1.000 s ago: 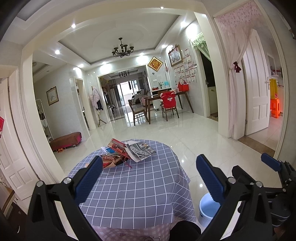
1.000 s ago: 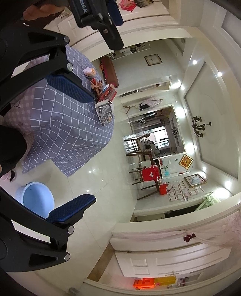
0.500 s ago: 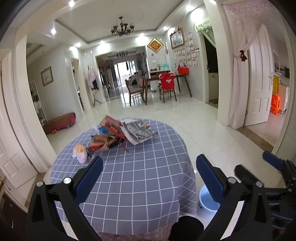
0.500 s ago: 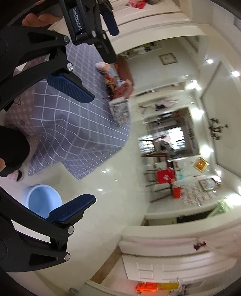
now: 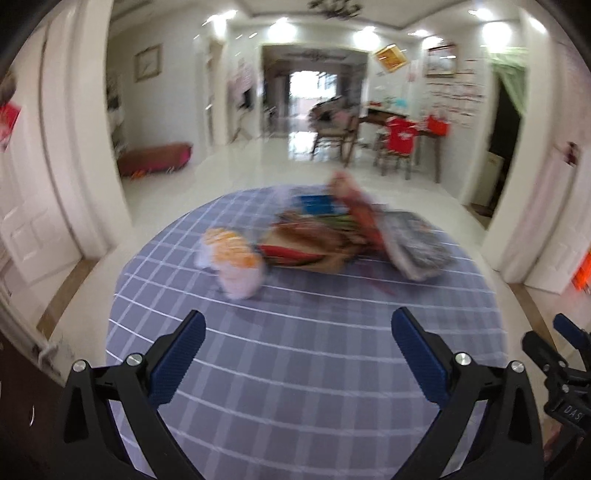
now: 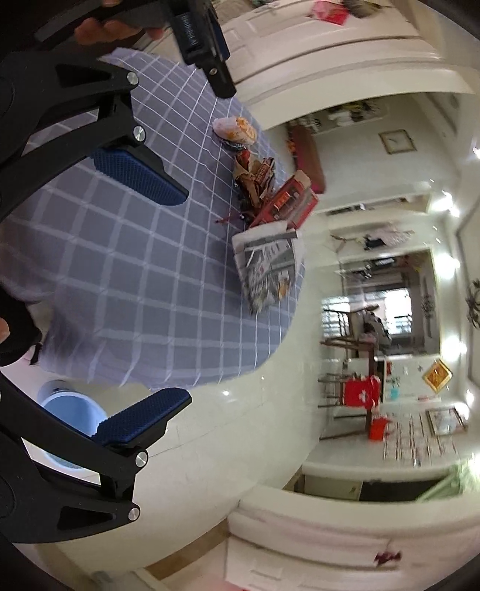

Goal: Collect trash
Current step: 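Grasp the white-orange plastic bag with the left tool while the right tool grasps a cardboard box, then carry both items to the blue bucket and open both tools to drop them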

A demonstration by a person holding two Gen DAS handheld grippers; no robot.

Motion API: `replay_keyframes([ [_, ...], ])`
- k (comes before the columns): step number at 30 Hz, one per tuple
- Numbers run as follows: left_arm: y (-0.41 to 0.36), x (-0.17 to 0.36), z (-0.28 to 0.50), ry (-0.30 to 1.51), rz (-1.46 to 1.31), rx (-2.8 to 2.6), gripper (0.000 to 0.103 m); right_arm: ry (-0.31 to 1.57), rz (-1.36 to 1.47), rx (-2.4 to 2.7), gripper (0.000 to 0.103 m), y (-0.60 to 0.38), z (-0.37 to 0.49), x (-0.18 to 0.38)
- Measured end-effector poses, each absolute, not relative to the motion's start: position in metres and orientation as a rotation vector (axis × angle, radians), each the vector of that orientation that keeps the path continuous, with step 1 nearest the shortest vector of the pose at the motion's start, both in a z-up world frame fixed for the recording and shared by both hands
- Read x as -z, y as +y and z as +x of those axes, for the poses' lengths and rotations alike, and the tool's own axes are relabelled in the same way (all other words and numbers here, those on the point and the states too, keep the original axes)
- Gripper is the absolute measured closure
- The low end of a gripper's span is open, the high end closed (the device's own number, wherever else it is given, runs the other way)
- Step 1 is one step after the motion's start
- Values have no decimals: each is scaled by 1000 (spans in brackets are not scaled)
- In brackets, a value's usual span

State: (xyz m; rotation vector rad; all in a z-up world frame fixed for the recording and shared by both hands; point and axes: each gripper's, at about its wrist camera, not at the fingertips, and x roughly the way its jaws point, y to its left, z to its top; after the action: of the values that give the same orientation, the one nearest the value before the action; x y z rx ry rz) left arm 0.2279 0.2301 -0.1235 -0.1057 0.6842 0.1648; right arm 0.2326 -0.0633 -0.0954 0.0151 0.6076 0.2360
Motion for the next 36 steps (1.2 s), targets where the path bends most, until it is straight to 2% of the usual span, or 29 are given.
replay_keyframes([
  [5,277,143,273,762,-160,-185,4,657,-77,-234,6,-25,296,110],
  [12,305,166,321,823,-191,-189,7,651,-133,-311,6,20,339,110],
  [15,312,173,336,843,-200,-191,21,644,-162,-332,6,41,356,109],
  [17,317,177,345,864,-213,-191,24,640,-161,-351,6,53,366,107],
  [22,321,185,358,893,-216,-189,57,629,-201,-386,6,86,389,103],
  [23,323,182,356,877,-228,-186,61,615,-218,-375,6,93,395,102],
  [24,324,179,354,867,-241,-179,72,605,-228,-368,6,99,398,102],
  [29,329,157,337,770,-240,-188,76,604,-295,-354,8,124,423,107],
  [31,329,149,330,738,-238,-184,76,623,-296,-360,41,129,428,108],
  [32,328,143,325,724,-236,-182,76,626,-281,-367,68,127,426,106],
  [36,322,127,311,683,-235,-154,76,601,-210,-413,72,121,416,86],
])
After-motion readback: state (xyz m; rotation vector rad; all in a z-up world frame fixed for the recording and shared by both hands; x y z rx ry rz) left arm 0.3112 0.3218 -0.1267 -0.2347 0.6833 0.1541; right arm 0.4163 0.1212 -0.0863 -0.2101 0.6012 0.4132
